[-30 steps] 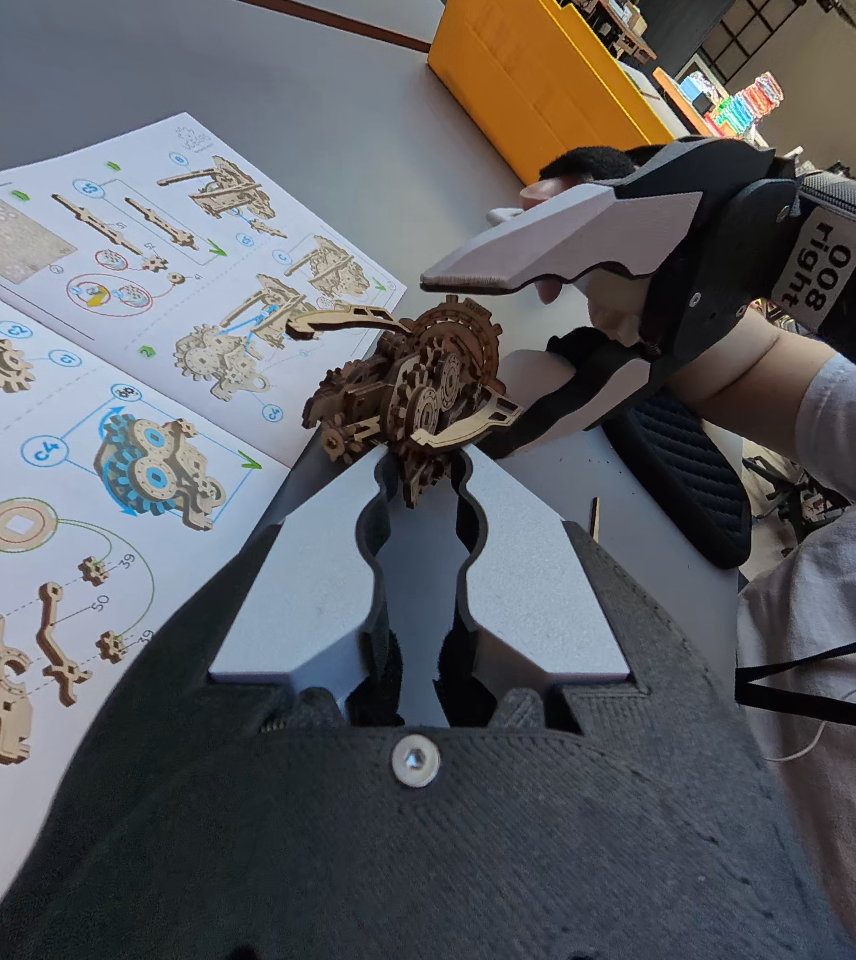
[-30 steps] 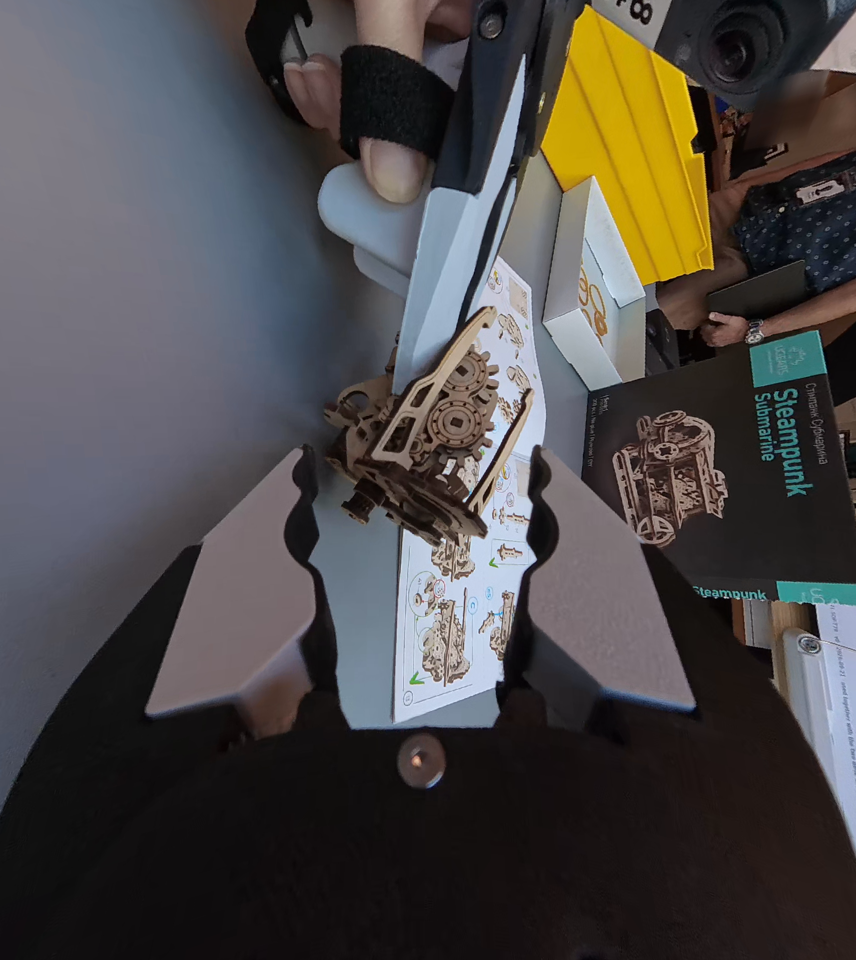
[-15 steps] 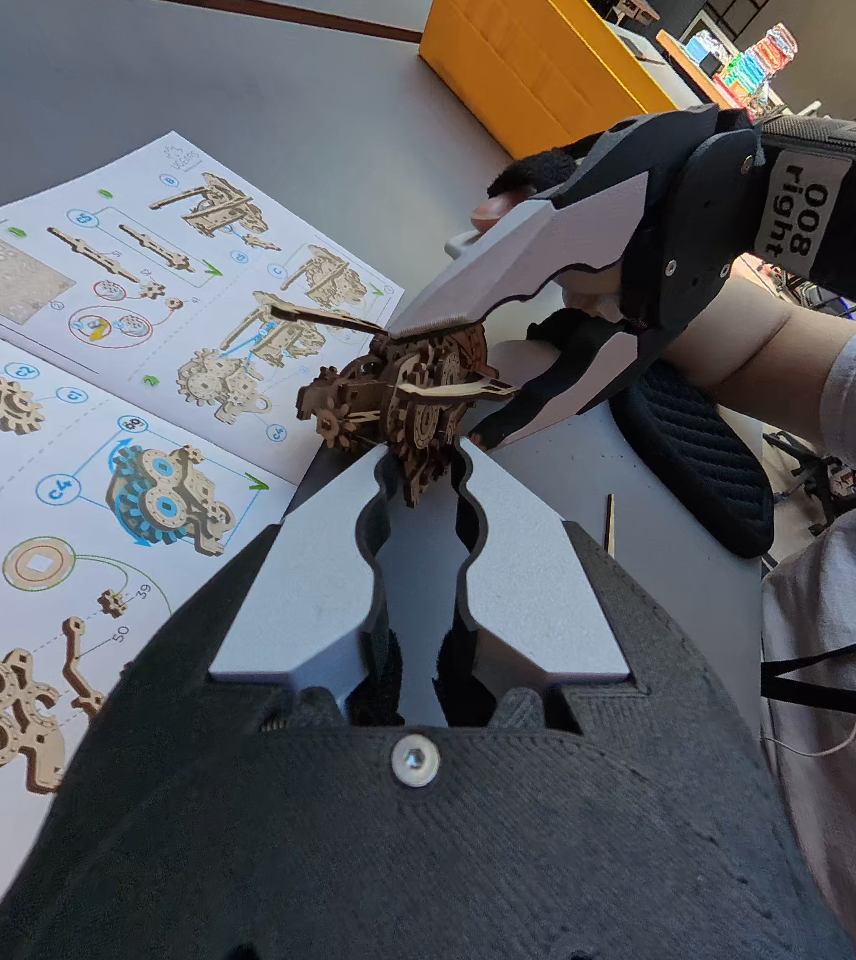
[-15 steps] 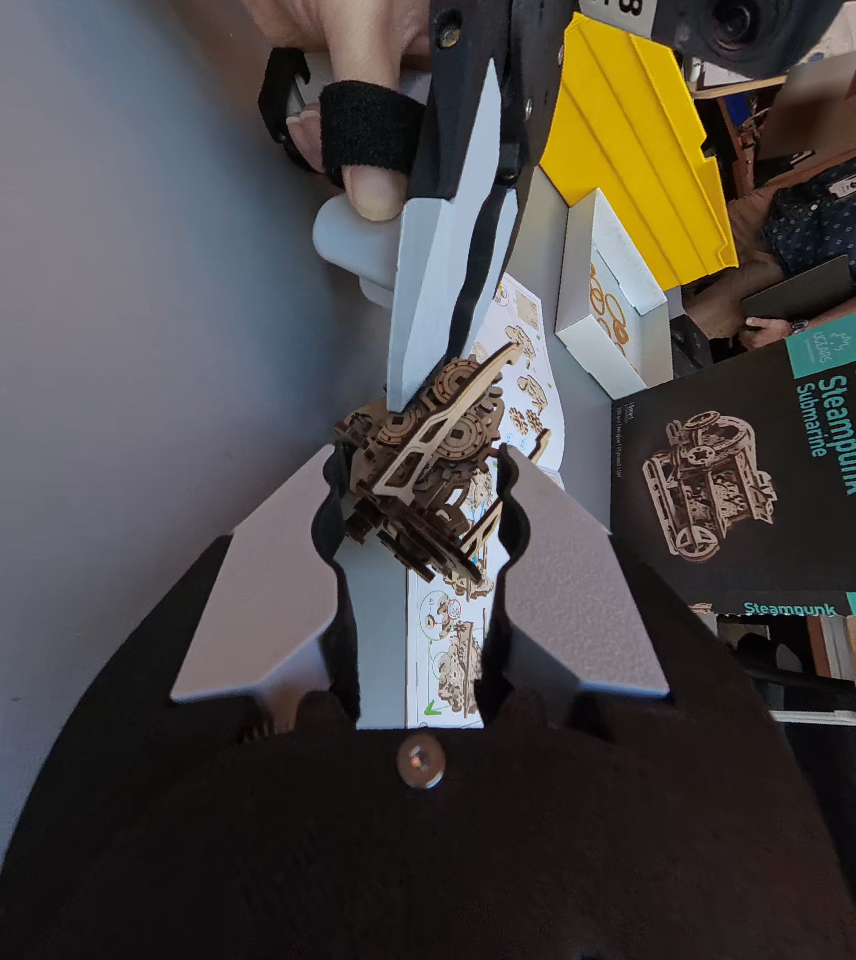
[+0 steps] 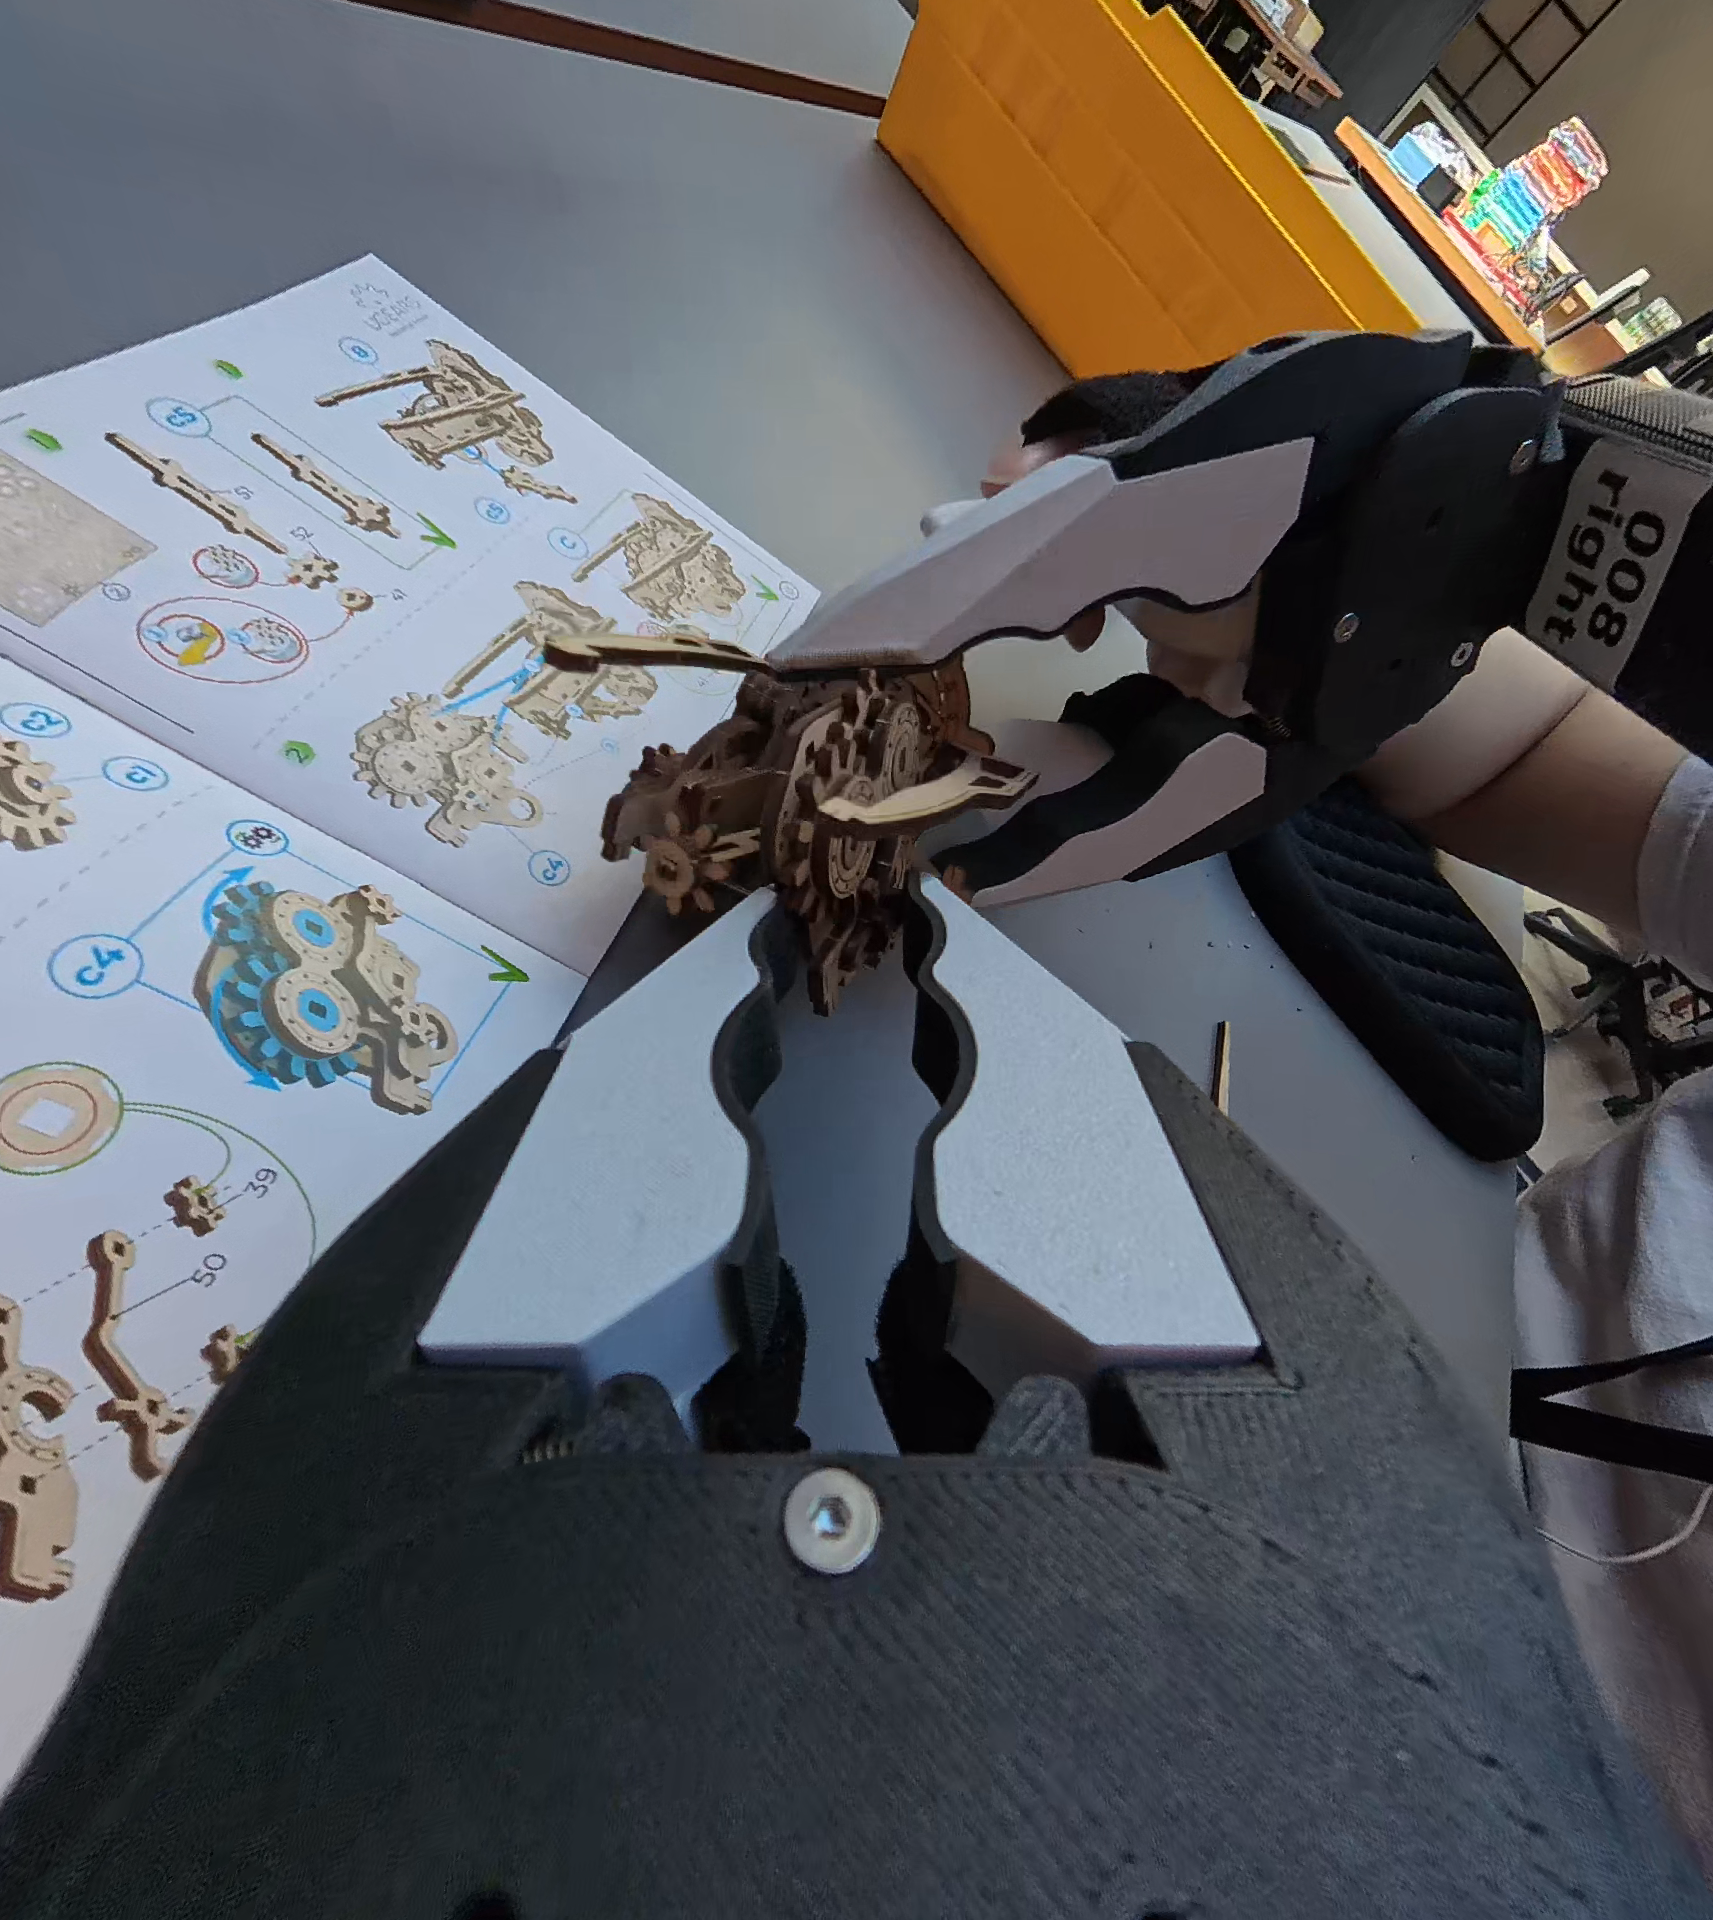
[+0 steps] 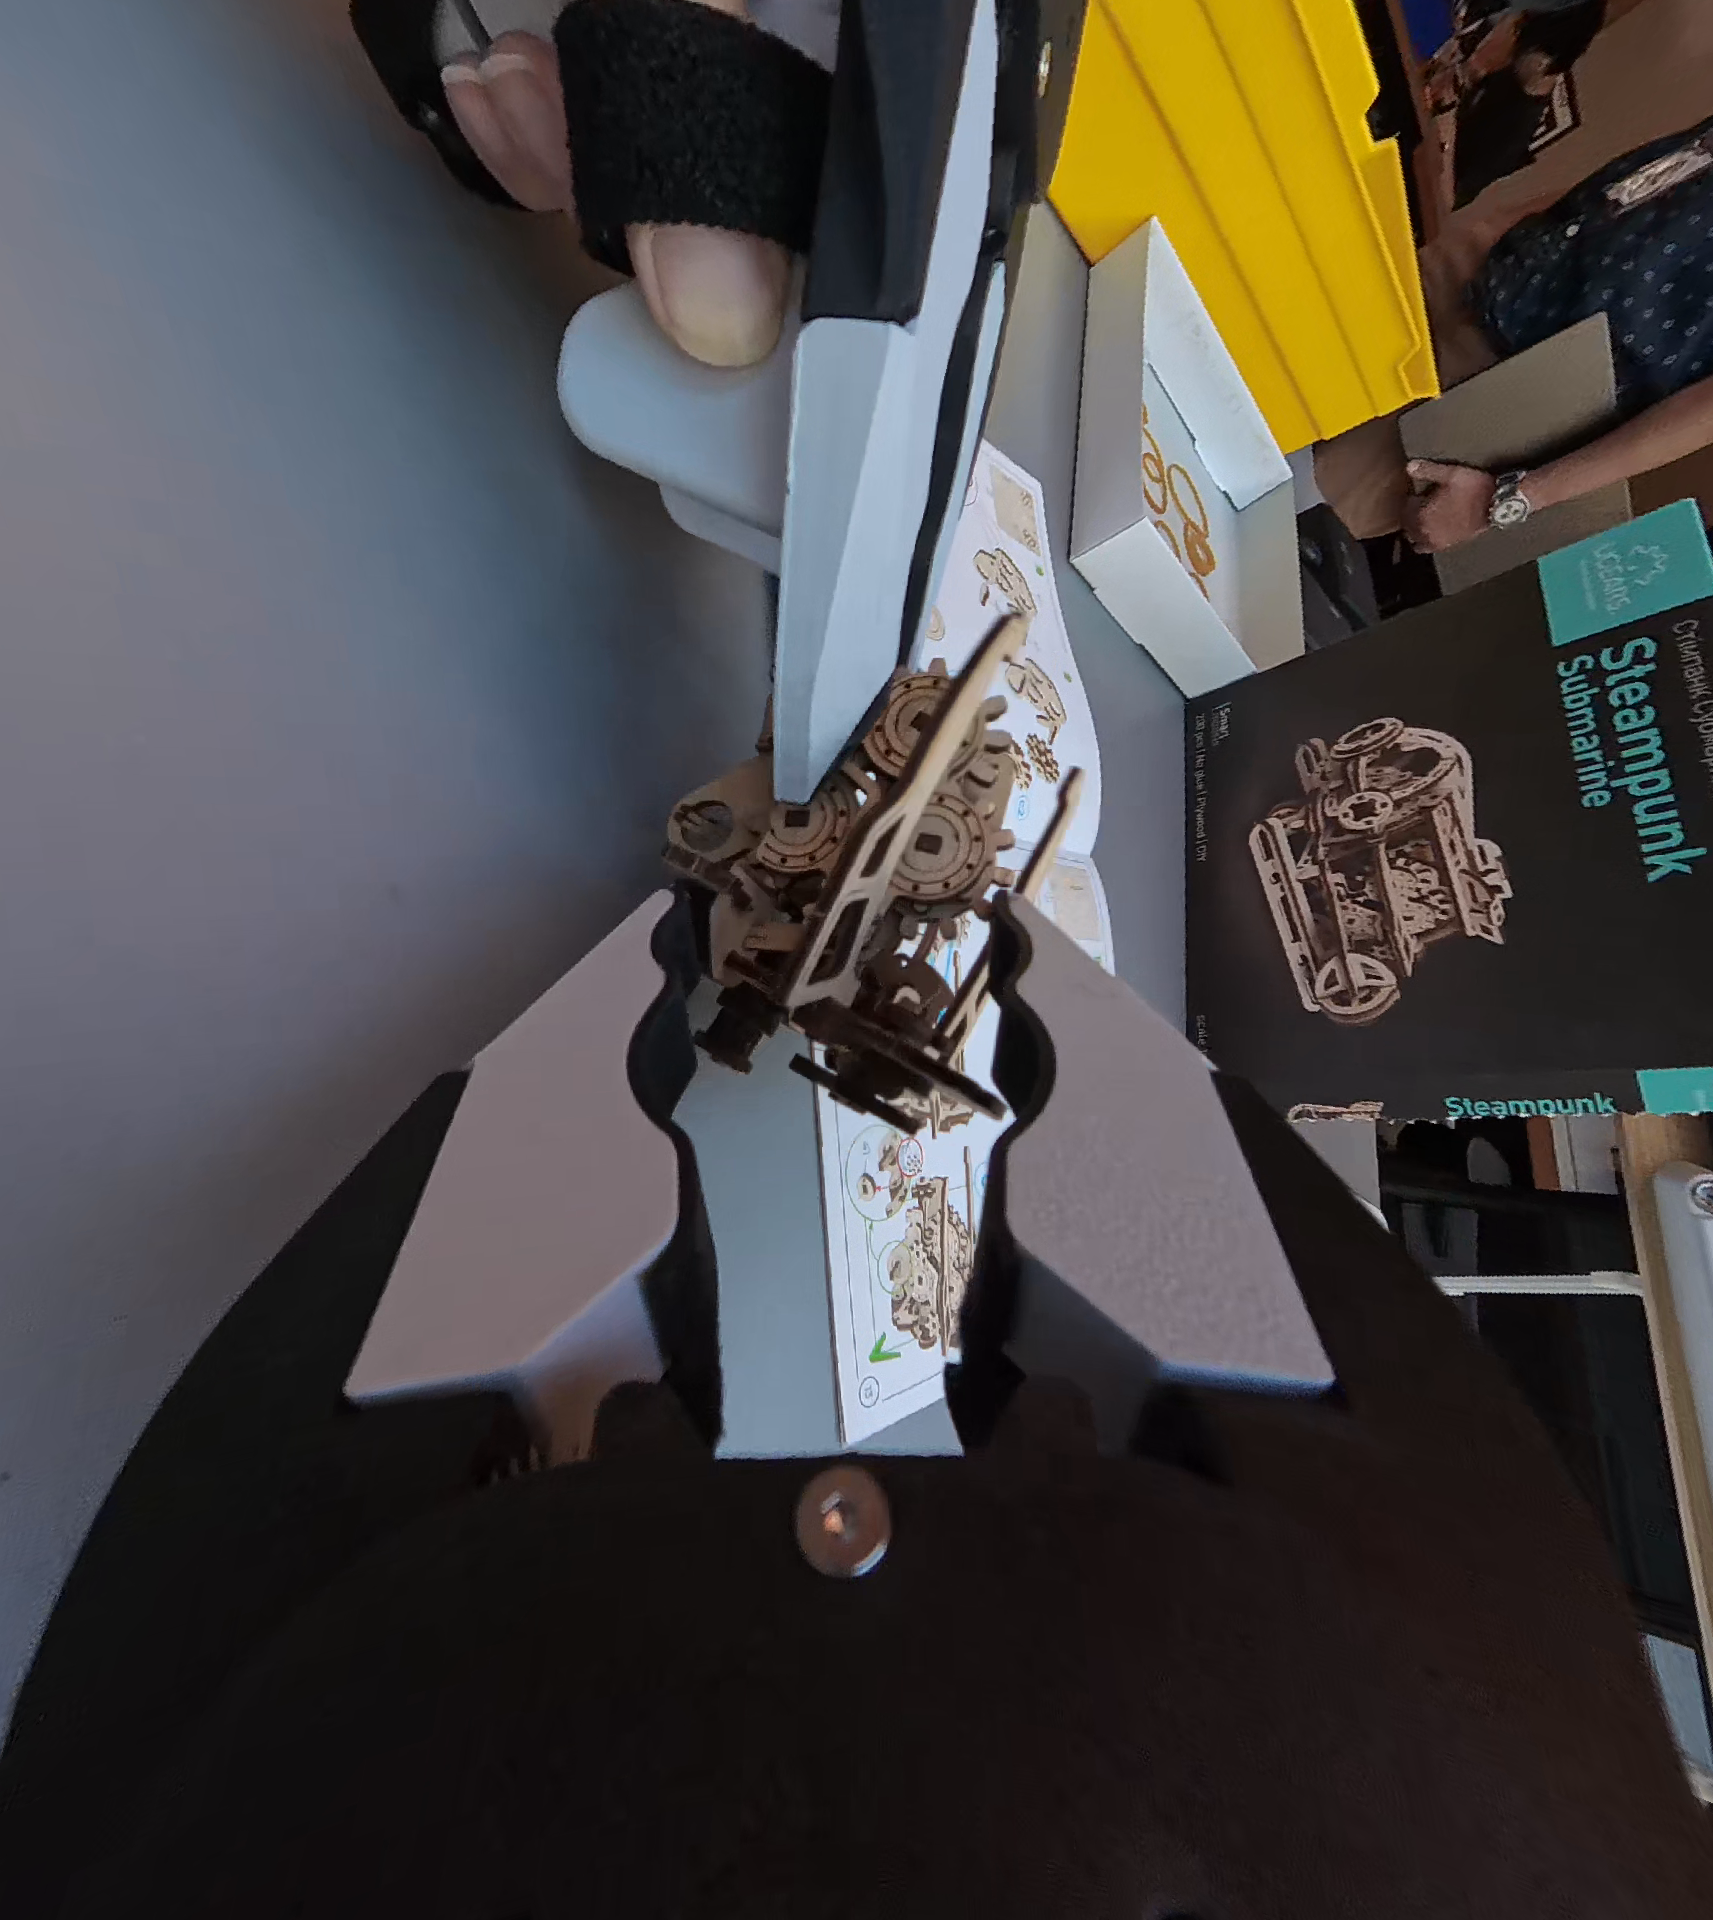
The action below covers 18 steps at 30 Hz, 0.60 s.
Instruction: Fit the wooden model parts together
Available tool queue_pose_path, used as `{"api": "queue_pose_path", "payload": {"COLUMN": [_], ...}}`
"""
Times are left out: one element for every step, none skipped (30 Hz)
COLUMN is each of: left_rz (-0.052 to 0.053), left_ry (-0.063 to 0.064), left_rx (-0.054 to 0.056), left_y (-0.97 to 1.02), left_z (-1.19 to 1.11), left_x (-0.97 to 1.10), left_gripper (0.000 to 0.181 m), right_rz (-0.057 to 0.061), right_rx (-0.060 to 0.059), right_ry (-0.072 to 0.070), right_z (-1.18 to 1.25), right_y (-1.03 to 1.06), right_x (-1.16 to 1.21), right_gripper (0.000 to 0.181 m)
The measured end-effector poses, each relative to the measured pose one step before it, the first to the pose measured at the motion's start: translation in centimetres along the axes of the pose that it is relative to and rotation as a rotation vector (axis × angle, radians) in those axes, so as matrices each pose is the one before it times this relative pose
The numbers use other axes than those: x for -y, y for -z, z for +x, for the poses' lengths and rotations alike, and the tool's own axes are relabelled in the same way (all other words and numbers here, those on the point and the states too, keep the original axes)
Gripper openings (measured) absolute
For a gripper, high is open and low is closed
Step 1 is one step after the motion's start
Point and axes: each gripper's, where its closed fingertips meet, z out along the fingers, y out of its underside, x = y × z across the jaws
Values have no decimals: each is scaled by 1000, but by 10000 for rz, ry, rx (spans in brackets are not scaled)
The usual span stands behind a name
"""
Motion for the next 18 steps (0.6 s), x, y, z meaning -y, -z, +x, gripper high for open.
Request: {"api": "queue_pose_path", "payload": {"left_rz": [-84, -69, -24, -35, -39, 2, -37, -79, -25, -55, -97, -101, -93, 25, 47, 21, 33, 32], "left_ry": [-84, -83, -80, -78, -70, -68, -49, -20, -15, 11, 44, 61, 60, 67, 98, 105, 61, 23], "left_rx": [20, 21, 36, 18, -5, -9, -36, -46, -20, -22, -29, -32, -37, -73, -91, -108, -74, -38], "left_y": [-7, -29, -5, 28, 69, 80, 33, -26, -71, -97, -148, -164, -176, -50, 29, 30, -3, -2], "left_z": [91, 123, 123, 143, 177, 173, 212, 187, 103, 12, -61, -98, -96, -29, 0, 34, 8, -1], "left_x": [-80, -46, 56, 84, 86, 129, 47, -81, -49, -113, -203, -242, -248, -70, -4, -29, -18, 1], "left_gripper": [19, 19, 19, 19, 19, 19, 19, 19, 19, 19, 19, 19, 19, 19, 19, 19, 19, 19], "right_rz": [17, 23, 4, 17, 78, 119, 126, 131, 68, 28, 21, -21, -49, -12, 50, 53, 29, -24], "right_rx": [21, 52, -4, -31, -9, -63, -8, 140, 88, 57, 76, 37, 71, 9, -93, 10, 64, 28], "right_ry": [70, 112, 115, 73, 132, 155, 79, 71, -15, -55, 21, 20, 20, 23, 26, -22, -64, 18], "right_z": [-88, -83, 40, 100, 61, 151, 80, -114, -58, -94, -195, -198, -279, -146, 112, 17, -45, -8], "right_y": [63, 97, 125, 143, 163, 188, 178, 184, 124, 28, -58, -123, -162, -93, 43, 37, -3, -19], "right_x": [-20, 22, 21, 78, 155, 183, 178, 148, 35, -44, -101, -146, -135, -41, 63, 95, 58, -23], "right_gripper": [55, 55, 55, 55, 56, 56, 56, 56, 56, 56, 57, 58, 58, 59, 59, 59, 59, 58]}}
